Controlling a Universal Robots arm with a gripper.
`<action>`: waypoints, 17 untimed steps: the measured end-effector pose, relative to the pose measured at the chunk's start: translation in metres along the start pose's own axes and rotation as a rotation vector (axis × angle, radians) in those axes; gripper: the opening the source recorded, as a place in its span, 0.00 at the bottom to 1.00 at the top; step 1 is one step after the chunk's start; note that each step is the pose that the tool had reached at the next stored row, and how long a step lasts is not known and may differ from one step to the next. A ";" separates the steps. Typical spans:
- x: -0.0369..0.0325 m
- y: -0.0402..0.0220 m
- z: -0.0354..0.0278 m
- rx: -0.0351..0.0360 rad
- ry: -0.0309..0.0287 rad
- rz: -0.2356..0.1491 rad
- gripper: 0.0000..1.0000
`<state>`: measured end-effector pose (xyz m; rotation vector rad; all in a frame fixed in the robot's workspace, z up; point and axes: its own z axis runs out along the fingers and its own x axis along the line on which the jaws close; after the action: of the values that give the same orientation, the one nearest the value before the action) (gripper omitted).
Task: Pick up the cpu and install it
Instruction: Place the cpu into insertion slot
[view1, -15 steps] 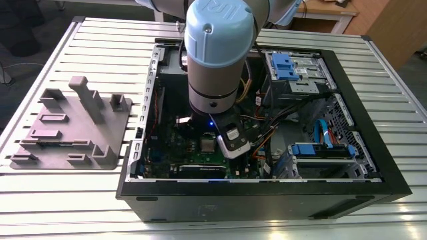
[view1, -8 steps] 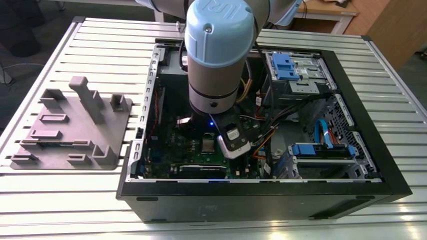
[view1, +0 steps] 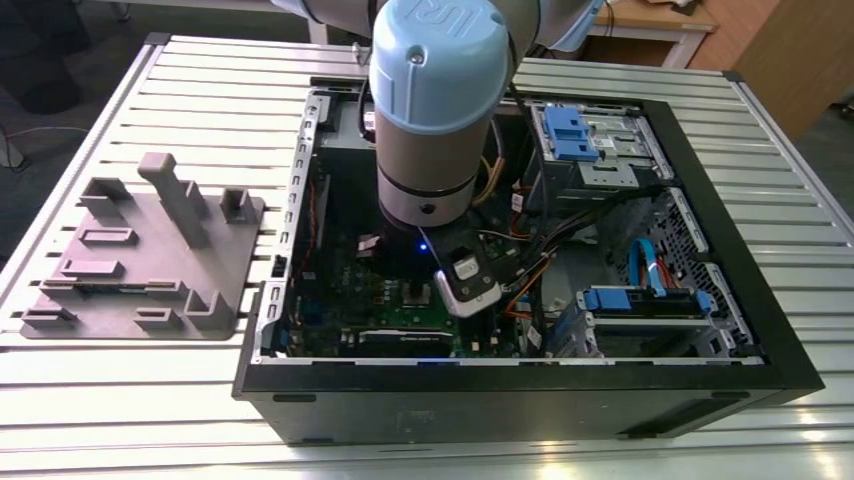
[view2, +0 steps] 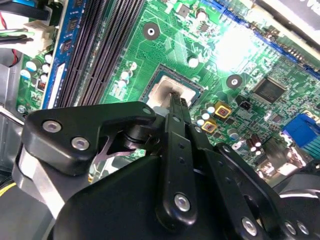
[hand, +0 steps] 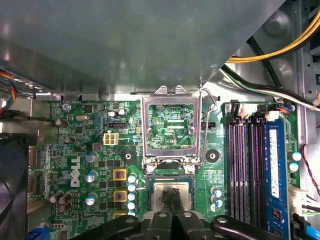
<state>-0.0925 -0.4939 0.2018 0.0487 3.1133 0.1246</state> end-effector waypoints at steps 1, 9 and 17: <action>0.0000 0.0000 -0.0001 0.0000 0.0000 0.000 0.11; 0.0011 -0.0002 0.0013 0.0003 0.0000 0.000 0.11; 0.0016 -0.0004 0.0043 0.0006 -0.0002 0.000 0.11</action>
<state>-0.0940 -0.4939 0.1974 0.0494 3.1131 0.1236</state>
